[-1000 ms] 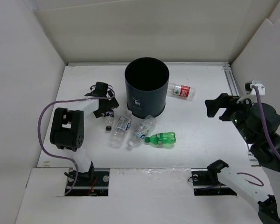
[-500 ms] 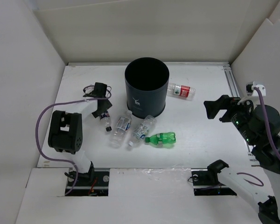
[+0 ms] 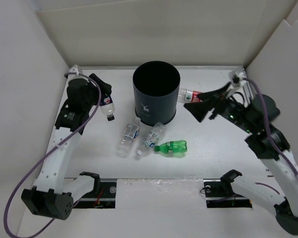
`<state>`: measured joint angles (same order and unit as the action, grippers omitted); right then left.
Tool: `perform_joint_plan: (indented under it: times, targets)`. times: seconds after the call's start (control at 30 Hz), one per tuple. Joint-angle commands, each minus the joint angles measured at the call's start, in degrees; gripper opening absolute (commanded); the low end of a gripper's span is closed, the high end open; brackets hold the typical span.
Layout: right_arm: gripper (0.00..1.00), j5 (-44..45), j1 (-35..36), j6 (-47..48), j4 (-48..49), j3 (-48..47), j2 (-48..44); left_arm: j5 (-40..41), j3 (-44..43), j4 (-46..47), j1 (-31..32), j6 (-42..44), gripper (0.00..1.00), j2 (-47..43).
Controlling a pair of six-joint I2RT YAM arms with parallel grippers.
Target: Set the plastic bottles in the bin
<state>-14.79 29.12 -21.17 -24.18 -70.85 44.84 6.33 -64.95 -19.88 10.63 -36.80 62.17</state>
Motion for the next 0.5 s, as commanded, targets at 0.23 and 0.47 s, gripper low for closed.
perform_joint_plan:
  times: [0.23,0.47]
  targets:
    - [1.0,-7.6,20.0,-3.9,32.7,-8.1,30.7,-41.5,-13.0,15.2,-0.1,1.7,0.0,-2.8]
    - [1.0,-11.7,21.2,-6.0,46.3,-12.6,41.7,-47.9,-14.2,20.0,-0.1,-3.4,0.0,-4.5]
